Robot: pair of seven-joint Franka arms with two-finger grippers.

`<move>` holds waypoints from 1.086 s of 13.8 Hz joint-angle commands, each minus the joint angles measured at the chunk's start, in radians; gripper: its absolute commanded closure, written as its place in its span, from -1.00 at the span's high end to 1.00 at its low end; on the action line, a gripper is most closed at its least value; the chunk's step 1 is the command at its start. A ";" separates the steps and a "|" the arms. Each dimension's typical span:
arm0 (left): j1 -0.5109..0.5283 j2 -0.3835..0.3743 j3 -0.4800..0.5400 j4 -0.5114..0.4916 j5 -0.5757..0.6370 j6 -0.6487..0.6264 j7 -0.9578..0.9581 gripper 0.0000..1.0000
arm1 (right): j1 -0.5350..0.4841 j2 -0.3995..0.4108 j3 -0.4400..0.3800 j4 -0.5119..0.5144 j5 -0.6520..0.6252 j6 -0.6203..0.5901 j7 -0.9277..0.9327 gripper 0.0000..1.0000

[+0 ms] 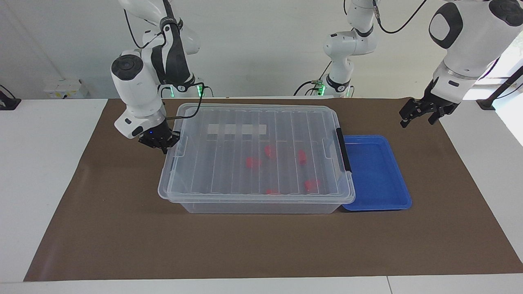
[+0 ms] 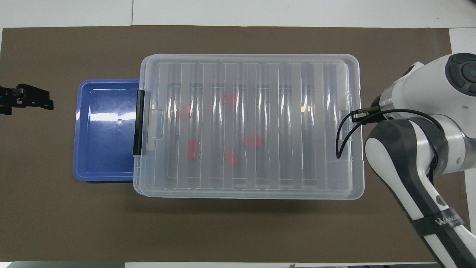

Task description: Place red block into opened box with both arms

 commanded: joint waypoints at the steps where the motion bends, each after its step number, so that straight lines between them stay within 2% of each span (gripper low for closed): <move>1: 0.007 -0.028 -0.002 -0.027 0.008 -0.003 0.002 1.00 | -0.002 0.014 -0.011 0.068 0.022 -0.072 -0.029 -1.00; 3: 0.007 -0.028 -0.002 -0.027 0.008 -0.003 0.002 1.00 | -0.001 0.022 -0.014 0.123 0.019 -0.132 -0.030 -1.00; 6: 0.005 -0.028 -0.002 -0.027 0.008 -0.003 0.002 1.00 | 0.002 0.019 -0.026 0.209 0.005 -0.240 -0.030 -0.41; 7: 0.005 -0.028 -0.002 -0.027 0.008 -0.003 0.002 1.00 | 0.013 0.020 -0.049 0.248 0.007 -0.284 -0.030 0.18; 8: 0.005 -0.028 -0.002 -0.027 0.008 -0.003 0.002 1.00 | 0.024 0.020 -0.070 0.285 0.007 -0.316 -0.030 0.99; 10: 0.005 -0.028 -0.002 -0.027 0.008 -0.003 0.002 1.00 | 0.028 -0.007 -0.107 0.312 0.008 -0.365 -0.032 1.00; 13: 0.005 -0.028 -0.002 -0.027 0.008 -0.003 0.002 1.00 | 0.034 -0.020 -0.120 0.406 0.008 -0.482 -0.030 1.00; 15: 0.005 -0.028 -0.002 -0.027 0.008 -0.003 0.002 1.00 | 0.051 -0.042 -0.126 0.427 0.001 -0.528 -0.032 1.00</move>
